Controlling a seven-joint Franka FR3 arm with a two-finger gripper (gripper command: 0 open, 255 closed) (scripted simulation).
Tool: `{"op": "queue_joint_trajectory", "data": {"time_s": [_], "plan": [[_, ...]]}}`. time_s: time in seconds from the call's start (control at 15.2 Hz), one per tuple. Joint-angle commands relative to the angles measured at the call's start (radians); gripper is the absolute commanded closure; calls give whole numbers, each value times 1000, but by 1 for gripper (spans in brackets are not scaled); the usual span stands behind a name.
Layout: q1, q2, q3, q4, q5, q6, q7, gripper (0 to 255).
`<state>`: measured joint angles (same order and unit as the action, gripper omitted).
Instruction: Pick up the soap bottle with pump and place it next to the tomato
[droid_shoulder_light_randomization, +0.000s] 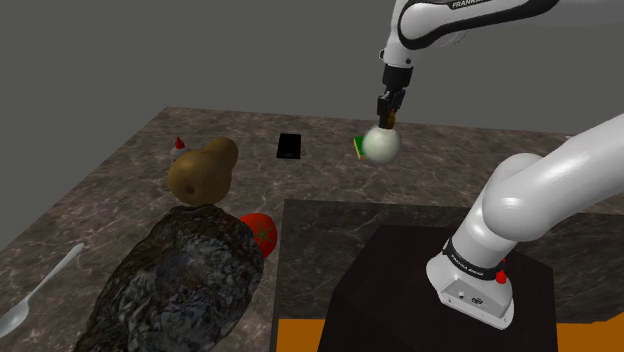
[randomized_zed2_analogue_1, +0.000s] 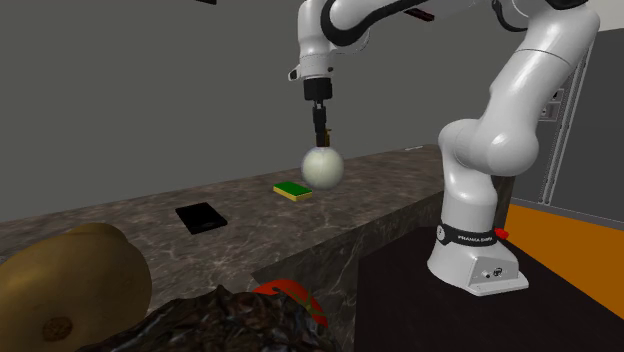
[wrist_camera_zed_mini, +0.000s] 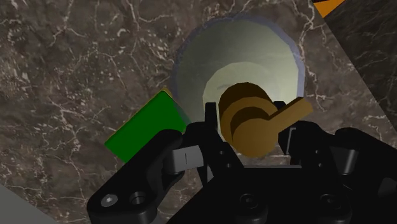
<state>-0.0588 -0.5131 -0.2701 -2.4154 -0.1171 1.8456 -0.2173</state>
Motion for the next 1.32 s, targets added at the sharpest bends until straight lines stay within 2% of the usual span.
{"op": "queue_joint_trajectory", "data": {"time_s": [0.0, 1.25], "plan": [[0, -4, 2, 25, 1, -29, -1, 255], [10, 2, 24, 284, 19, -283, -3, 255]]}}
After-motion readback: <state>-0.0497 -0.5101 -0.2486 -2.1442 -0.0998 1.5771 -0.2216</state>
